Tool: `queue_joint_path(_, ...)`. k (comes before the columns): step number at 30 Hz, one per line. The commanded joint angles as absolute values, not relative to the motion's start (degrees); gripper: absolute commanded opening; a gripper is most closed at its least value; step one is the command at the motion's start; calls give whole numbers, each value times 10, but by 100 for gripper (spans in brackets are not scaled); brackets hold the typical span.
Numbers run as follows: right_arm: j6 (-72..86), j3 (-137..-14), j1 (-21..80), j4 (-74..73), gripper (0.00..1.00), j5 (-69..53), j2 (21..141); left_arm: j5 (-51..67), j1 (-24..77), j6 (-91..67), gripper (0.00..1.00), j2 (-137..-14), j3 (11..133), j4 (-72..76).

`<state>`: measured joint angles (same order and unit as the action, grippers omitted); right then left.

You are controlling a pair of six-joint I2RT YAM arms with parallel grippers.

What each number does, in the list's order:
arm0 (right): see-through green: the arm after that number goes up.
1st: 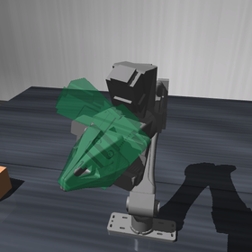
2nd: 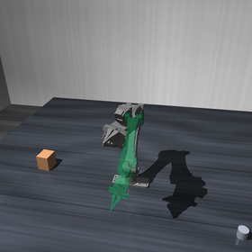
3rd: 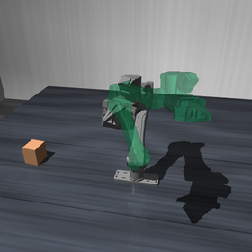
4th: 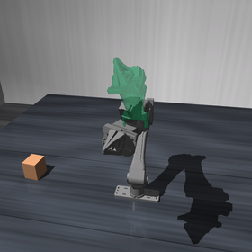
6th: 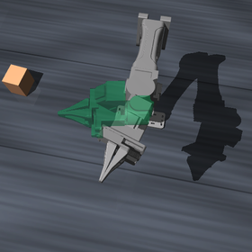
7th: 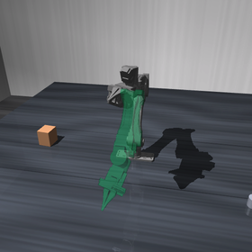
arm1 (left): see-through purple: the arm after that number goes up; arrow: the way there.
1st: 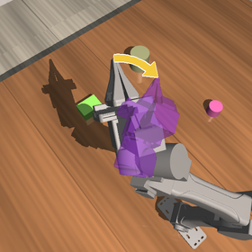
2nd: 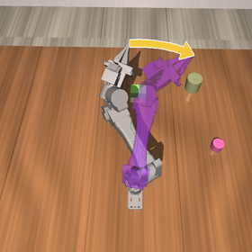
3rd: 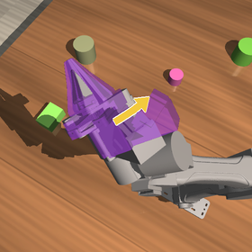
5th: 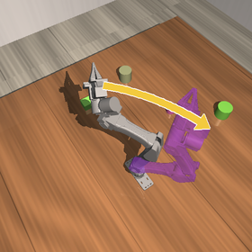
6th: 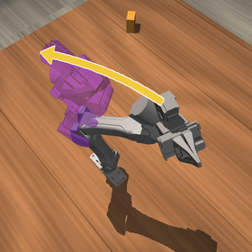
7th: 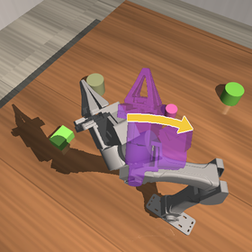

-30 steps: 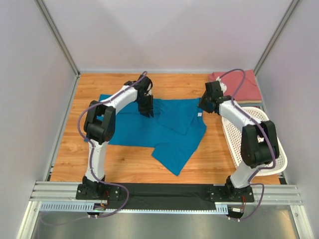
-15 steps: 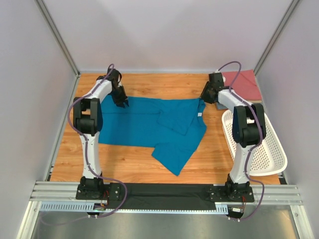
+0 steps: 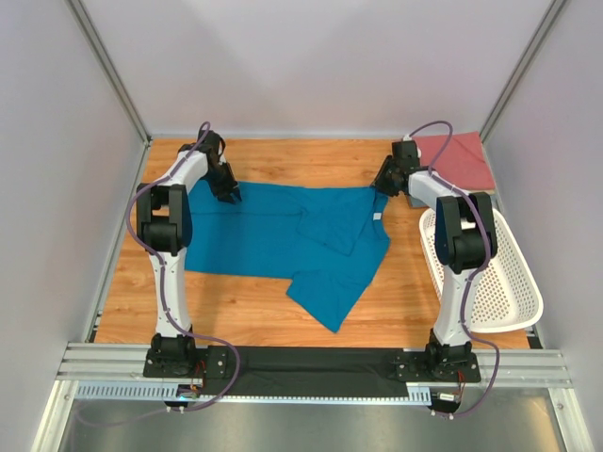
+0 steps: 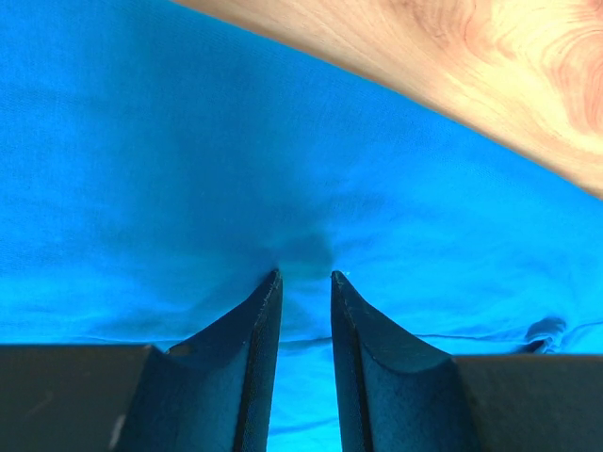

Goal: Fold and stack the t-shirts
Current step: Fold the tshirt

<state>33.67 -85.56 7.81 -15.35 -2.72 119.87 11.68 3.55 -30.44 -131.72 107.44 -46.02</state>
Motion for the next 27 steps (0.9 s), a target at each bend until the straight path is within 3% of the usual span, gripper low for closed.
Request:
queue_joint_path(1,359,-857,79,-117,31,-32,1198,100,32,-302,35,-1344,1077,-456)
queue_joint_path(12,364,-858,78,-134,28,-4,1219,97,31,-306,35,-1347,1076,-457)
queue_joint_path(13,366,-858,78,-134,26,-3,1218,96,30,-308,35,-1346,1075,-456)
queue_joint_path(15,372,-854,77,-136,4,27,1210,96,28,-308,35,-1348,1076,-458)
queue_joint_path(16,378,-840,77,-135,0,38,1203,91,27,-310,35,-1348,1074,-460)
queue_joint_path(27,452,-691,82,-46,0,136,1115,75,16,-330,33,-1350,1075,-473)
